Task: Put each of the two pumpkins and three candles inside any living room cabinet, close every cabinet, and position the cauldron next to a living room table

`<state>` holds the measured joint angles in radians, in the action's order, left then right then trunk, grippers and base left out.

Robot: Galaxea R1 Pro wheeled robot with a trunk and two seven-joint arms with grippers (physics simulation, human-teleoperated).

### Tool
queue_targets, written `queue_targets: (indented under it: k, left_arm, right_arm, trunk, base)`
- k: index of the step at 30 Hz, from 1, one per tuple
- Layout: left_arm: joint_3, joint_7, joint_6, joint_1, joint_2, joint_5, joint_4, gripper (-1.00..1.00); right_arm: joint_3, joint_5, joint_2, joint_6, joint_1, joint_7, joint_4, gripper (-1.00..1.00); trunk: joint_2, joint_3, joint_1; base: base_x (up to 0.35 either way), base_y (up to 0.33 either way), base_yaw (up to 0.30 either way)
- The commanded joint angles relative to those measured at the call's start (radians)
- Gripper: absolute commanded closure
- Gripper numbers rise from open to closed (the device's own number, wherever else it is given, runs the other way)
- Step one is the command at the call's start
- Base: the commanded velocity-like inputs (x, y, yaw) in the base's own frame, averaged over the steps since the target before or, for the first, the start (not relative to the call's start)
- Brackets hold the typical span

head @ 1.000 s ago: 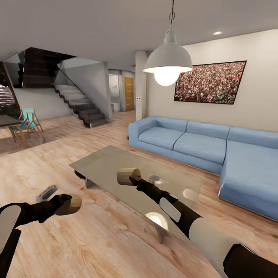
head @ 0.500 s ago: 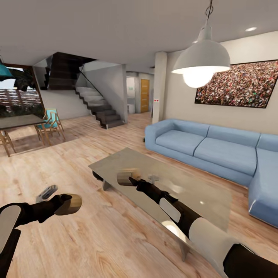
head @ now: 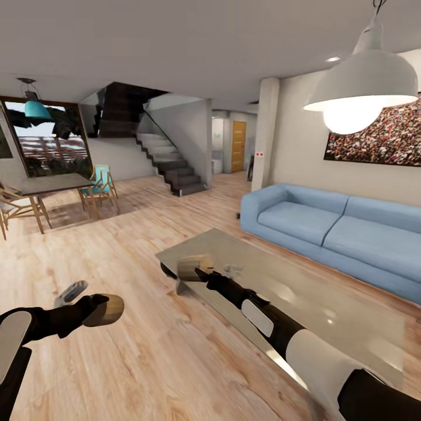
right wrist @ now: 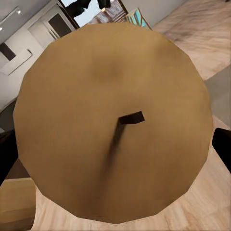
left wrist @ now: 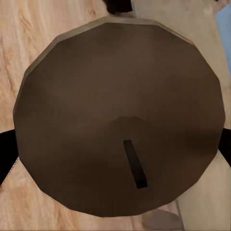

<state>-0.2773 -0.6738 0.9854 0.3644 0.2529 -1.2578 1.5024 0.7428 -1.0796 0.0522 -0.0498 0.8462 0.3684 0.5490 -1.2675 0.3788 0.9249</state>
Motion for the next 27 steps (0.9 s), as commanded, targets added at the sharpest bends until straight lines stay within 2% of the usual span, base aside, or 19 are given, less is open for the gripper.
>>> queue_targets:
  k: [1, 8, 21, 27]
  left_arm:
    - [-0.001, -0.01, 0.001, 0.001, 0.0, -0.012, 0.001, 1.0]
    - [-0.002, -0.011, 0.001, 0.001, 0.0, -0.012, 0.001, 1.0]
    - [-0.001, -0.01, 0.001, 0.001, 0.0, -0.012, 0.001, 1.0]
    - [0.0, -0.01, 0.001, 0.001, -0.001, -0.012, 0.001, 1.0]
  right_arm:
    - [0.006, -0.011, 0.0, -0.005, 0.002, 0.001, -0.001, 1.0]
    - [0.006, -0.011, 0.0, -0.006, 0.002, 0.001, -0.001, 1.0]
    - [0.007, -0.01, 0.0, -0.005, 0.002, -0.001, -0.001, 1.0]
    - [0.009, -0.009, 0.001, -0.005, 0.002, -0.05, -0.001, 1.0]
  trunk:
    - [-0.001, 0.001, 0.001]
    - [-0.001, 0.0, 0.001]
    - [-0.001, -0.007, 0.001]
    - [-0.001, -0.007, 0.001]
  base:
    - [0.271, 0.207, 0.016]
    - [0.271, 0.207, 0.06]
    - [0.237, 0.177, 0.243]
    - [0.036, 0.029, 0.264]
